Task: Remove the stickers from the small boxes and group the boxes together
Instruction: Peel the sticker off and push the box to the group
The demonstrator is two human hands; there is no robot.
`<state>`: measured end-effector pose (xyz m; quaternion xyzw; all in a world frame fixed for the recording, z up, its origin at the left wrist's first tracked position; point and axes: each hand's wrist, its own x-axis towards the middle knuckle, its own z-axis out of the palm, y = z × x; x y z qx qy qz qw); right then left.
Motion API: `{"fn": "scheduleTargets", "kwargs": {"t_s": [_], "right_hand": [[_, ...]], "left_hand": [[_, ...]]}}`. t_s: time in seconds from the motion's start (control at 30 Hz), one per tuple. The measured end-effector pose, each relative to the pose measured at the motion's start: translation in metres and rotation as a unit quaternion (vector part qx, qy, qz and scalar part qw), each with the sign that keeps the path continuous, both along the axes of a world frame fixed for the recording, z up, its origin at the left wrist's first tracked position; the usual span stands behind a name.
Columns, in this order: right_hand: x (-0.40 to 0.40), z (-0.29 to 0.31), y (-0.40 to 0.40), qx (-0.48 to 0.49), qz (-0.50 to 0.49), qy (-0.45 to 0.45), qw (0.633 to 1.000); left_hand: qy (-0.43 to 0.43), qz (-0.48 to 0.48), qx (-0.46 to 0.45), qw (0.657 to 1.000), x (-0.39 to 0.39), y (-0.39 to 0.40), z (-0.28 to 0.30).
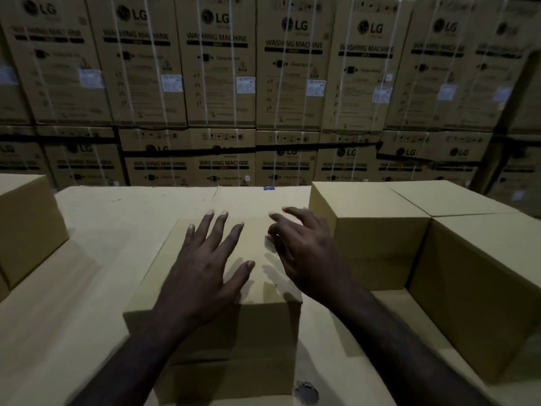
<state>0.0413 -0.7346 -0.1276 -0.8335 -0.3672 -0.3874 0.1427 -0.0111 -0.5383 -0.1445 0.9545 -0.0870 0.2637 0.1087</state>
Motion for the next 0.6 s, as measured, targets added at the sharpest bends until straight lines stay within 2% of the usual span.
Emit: {"fn": "scheduleTargets", "kwargs": {"t_s": [0.23, 0.6], "right_hand": [[-0.017, 0.008, -0.029, -0.048, -0.121, -0.026, 0.991], [-0.085, -0.004, -0.107, -0.048, -0.294, -0.008, 0.955]], "left_hand": [[0.025, -0.035, 0.023, 0.999, 0.009, -0.023, 0.010], [0.016, -0.192, 0.022, 0.981, 0.007, -0.099, 0.005]]}}
